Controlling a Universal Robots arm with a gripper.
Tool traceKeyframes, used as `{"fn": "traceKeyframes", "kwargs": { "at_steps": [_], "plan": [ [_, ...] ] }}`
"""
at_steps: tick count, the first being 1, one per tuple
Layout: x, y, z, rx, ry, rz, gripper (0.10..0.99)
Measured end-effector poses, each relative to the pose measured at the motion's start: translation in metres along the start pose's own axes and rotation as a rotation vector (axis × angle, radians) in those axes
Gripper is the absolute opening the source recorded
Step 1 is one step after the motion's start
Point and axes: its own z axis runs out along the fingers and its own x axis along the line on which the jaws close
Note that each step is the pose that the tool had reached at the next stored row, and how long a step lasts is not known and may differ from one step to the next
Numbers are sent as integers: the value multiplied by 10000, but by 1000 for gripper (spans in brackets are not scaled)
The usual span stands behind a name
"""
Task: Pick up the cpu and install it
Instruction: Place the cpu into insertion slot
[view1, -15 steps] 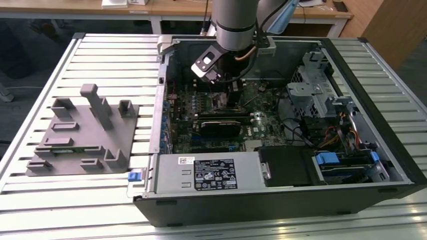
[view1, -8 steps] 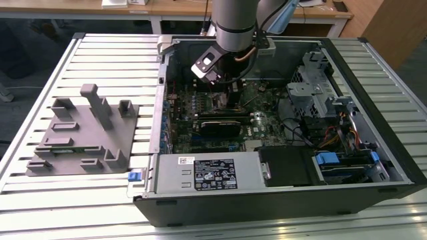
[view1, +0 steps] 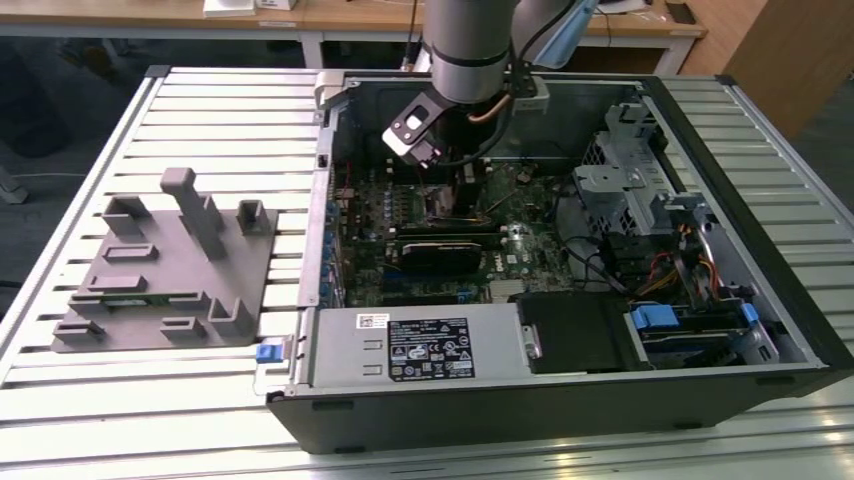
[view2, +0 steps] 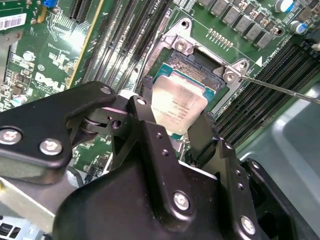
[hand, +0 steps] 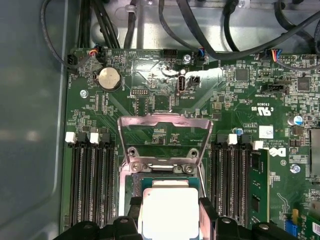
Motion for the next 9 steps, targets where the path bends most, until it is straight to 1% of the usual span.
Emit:
{"fn": "traceKeyframes", "kwargs": {
  "at_steps": [3,7,9],
  "plan": [
    [9,-1,24,-1,1,9,533],
    [9,-9,31,1,16,10,533],
    [13,-10,46,15,16,15,533]
  ]
}}
